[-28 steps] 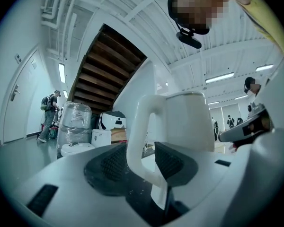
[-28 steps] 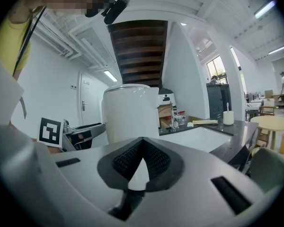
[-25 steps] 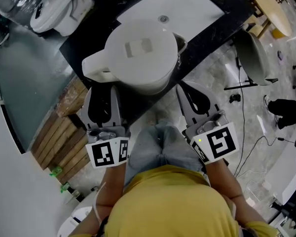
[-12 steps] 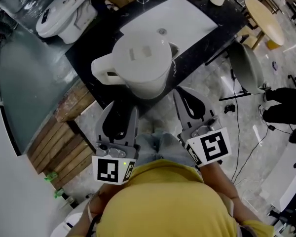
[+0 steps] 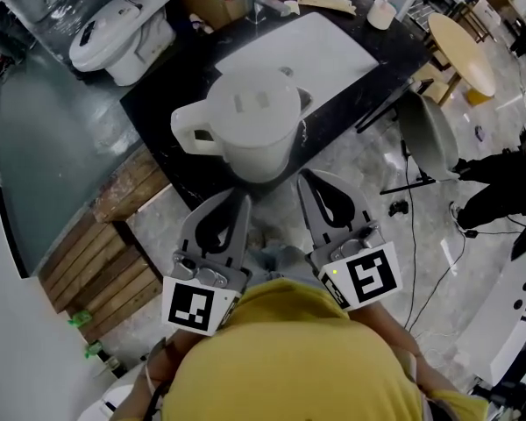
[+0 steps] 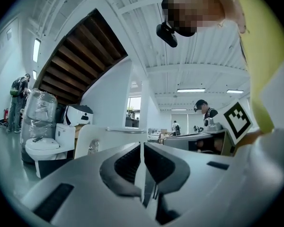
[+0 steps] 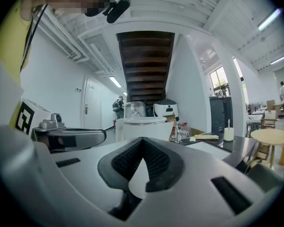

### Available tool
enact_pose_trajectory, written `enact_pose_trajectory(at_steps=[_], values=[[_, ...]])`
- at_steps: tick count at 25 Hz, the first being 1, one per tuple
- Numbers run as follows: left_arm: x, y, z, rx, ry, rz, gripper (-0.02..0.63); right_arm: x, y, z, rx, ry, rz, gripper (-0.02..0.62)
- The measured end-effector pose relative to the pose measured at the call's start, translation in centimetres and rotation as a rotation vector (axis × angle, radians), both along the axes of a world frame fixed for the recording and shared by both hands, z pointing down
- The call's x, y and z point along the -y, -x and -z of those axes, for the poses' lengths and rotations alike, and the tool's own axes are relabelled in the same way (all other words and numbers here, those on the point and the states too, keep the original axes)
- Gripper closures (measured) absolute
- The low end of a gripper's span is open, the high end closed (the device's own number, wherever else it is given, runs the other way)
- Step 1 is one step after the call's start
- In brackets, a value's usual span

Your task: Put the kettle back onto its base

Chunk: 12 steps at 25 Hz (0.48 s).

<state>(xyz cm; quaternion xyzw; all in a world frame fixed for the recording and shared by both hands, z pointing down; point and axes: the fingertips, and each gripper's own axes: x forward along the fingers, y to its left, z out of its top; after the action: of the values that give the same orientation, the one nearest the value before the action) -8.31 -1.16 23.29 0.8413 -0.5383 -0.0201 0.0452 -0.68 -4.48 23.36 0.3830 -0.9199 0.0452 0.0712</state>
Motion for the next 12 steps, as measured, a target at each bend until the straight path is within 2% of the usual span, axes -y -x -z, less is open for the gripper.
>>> enact_pose_trajectory(at_steps=[3,12], values=[[0.2,-0.5,1.1,-0.029,-0.01,-0.017,0.595,-0.6,0.6,0.5,0.0,-0.004,0.021,0.58],[-0.1,-2.8,2.3,-0.095,0.021,-0.108,0.597,-1.8,1.5,1.5,-0.002,0.011,0.087,0.58]])
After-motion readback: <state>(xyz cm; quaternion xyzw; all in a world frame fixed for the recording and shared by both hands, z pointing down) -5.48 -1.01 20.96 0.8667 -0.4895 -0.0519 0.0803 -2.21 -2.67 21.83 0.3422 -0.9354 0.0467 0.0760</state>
